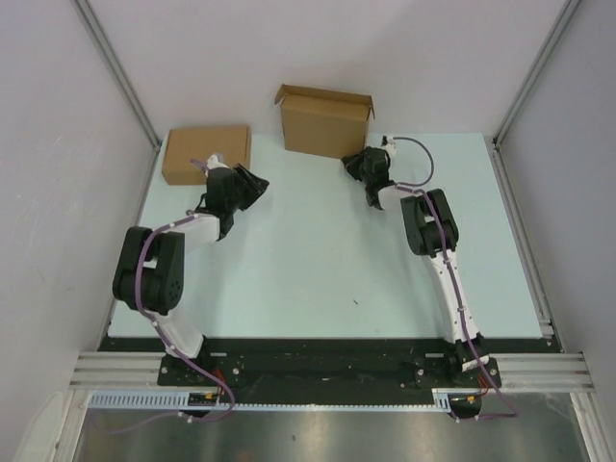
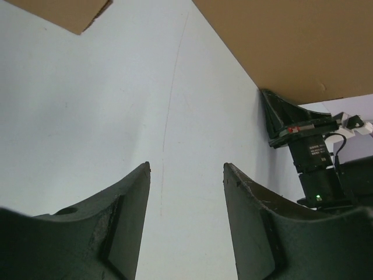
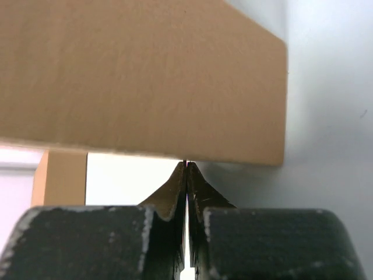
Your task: Fold the paper box
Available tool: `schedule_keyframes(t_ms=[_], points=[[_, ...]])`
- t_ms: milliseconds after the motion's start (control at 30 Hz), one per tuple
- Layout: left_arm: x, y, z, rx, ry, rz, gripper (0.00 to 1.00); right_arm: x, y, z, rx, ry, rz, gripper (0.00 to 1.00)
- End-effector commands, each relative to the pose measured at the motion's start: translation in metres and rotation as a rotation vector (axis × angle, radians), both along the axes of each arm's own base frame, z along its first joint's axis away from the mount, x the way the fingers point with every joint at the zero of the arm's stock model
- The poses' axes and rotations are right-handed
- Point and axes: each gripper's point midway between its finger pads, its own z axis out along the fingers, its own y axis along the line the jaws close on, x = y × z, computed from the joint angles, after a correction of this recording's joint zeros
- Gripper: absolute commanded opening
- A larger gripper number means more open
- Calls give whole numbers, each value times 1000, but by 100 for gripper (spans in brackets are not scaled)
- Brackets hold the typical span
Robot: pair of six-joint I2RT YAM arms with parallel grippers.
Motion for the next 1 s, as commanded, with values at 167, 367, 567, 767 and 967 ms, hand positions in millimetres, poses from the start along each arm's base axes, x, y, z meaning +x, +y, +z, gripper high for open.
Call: schedule_keyframes(t_ms=[167,367,567,767,967], points=[[30,15,16,-2,-24,12,58,30,-61,9,8,9,-122,0],[65,28,59,62,-138,47,61,-21,-76,39,-53,37,4,0],[116,25,138,140,-399,25,80,-68,-85,168,-400,-164,-57,58],[160,-3,188,166,-671,-106,100,-40,-78,245,-517,-282,-42,75],[188,-14,200,177,-873,-136,100,-8,-82,245,-550,-346,-55,76]])
